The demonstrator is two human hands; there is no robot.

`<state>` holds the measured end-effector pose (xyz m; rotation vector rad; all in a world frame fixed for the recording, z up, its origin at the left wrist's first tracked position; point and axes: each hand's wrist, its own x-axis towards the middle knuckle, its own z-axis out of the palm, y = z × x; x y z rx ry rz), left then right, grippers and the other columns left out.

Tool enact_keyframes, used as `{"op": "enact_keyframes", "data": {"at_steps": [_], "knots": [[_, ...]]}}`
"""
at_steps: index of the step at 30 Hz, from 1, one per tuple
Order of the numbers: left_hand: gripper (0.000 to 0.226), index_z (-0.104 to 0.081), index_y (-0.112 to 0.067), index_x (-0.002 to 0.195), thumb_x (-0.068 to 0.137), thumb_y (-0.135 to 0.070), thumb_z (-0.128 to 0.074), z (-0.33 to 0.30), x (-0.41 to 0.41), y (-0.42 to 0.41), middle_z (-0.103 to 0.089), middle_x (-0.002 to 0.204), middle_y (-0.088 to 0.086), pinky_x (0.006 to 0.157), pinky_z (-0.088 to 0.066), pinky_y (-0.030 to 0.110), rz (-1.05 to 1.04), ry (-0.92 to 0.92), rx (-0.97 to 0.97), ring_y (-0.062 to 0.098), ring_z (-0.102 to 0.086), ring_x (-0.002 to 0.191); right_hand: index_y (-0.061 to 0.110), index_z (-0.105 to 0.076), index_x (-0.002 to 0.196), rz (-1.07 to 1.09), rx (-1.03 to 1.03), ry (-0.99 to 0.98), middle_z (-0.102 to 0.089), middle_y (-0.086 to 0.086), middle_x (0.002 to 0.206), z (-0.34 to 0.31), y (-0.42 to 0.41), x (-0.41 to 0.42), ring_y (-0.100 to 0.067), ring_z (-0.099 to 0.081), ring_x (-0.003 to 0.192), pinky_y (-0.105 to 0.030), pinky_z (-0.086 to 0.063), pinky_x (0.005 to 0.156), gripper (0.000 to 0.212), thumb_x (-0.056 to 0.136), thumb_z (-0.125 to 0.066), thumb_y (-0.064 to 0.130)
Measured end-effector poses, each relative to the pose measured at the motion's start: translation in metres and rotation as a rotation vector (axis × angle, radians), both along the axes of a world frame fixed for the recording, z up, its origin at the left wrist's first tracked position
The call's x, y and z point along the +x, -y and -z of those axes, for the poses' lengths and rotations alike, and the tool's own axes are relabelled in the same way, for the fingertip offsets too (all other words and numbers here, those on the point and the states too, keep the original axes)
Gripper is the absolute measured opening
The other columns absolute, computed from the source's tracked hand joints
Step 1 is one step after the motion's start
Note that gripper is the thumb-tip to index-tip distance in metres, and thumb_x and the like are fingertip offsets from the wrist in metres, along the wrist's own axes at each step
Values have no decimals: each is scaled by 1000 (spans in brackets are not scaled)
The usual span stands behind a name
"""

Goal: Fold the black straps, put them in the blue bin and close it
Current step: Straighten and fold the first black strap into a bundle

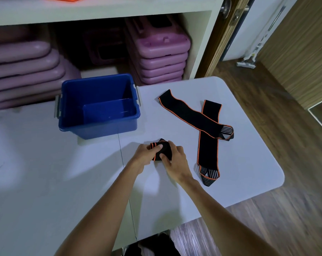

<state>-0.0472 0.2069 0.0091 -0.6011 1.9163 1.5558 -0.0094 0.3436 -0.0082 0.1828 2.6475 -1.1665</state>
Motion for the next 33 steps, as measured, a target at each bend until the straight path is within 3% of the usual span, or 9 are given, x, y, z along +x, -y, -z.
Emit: {"op": "enact_keyframes", "data": {"at_steps": [3, 7, 11, 14, 18, 22, 26, 28, 33], "knots": [[21, -59, -16, 98, 86, -31, -67, -5, 15, 15, -65, 98, -2, 84, -52, 35, -108, -17, 67, 12, -62, 93, 33, -39, 138, -38, -104, 0, -49, -4, 115, -2, 14, 5, -22, -53, 107, -27, -43, 84, 46, 95, -53, 34], [35, -50, -8, 105, 81, -19, -73, -5, 36, 47, -61, 106, 10, 70, -58, 28, -409, -142, 78, 17, -67, 92, 36, -42, 135, -130, -144, 18, -49, -3, 120, -1, 57, 5, -21, -43, 114, -30, -40, 94, 44, 93, -52, 42], [38, -46, -20, 92, 69, -26, -76, -7, 50, 79, -62, 100, 10, 79, -56, 42, -510, -381, -218, 21, -64, 88, 32, -44, 135, -201, -215, 38, -41, -3, 125, -12, 101, 1, -23, -41, 120, -34, -40, 102, 42, 94, -50, 38], [39, -49, -12, 103, 75, -15, -75, -14, 57, 100, -49, 106, 6, 77, -44, 23, -543, -549, -494, 18, -50, 92, 24, -36, 147, -213, -265, 72, -43, -3, 127, -23, 125, -3, -16, -48, 116, -23, -36, 99, 48, 100, -45, 25], [43, -49, -9, 113, 77, -11, -73, -7, 67, 124, -41, 117, 12, 86, -43, 38, -430, -616, -832, 29, -36, 105, 24, -46, 141, -283, -311, 79, -59, 0, 112, -30, 147, -2, -12, -57, 97, -20, -43, 87, 41, 101, -43, 22], [55, -49, -9, 127, 77, -2, -68, 6, 71, 130, -42, 126, 14, 90, -43, 37, -264, -653, -783, 30, -36, 110, 19, -50, 138, -366, -305, 42, -64, 0, 117, -27, 165, -1, -10, -61, 97, -3, -40, 74, 38, 102, -41, 15], [63, -49, -6, 134, 75, 12, -58, 17, 75, 143, -50, 132, 10, 103, -38, 40, -30, -746, -684, 27, -40, 116, 14, -58, 114, -272, -166, 1, -64, -12, 103, -3, 157, -10, -18, -56, 89, -21, -38, 70, 28, 97, -37, 22], [58, -58, -7, 128, 74, 16, -56, 24, 76, 155, -54, 128, 10, 100, -42, 43, 20, -822, -765, 26, -39, 113, 14, -54, 123, -268, -137, -32, -61, -12, 109, 0, 149, -11, -14, -51, 93, -22, -38, 77, 32, 97, -38, 25], [33, -55, -41, 126, 93, -35, -54, 21, 73, 160, -47, 127, -11, 100, -42, 31, 78, -798, -786, 10, -47, 119, 23, -42, 145, -400, -201, -162, -53, 6, 119, -14, 154, 1, 7, -47, 103, -17, -44, 97, 54, 95, -51, 5]]}}
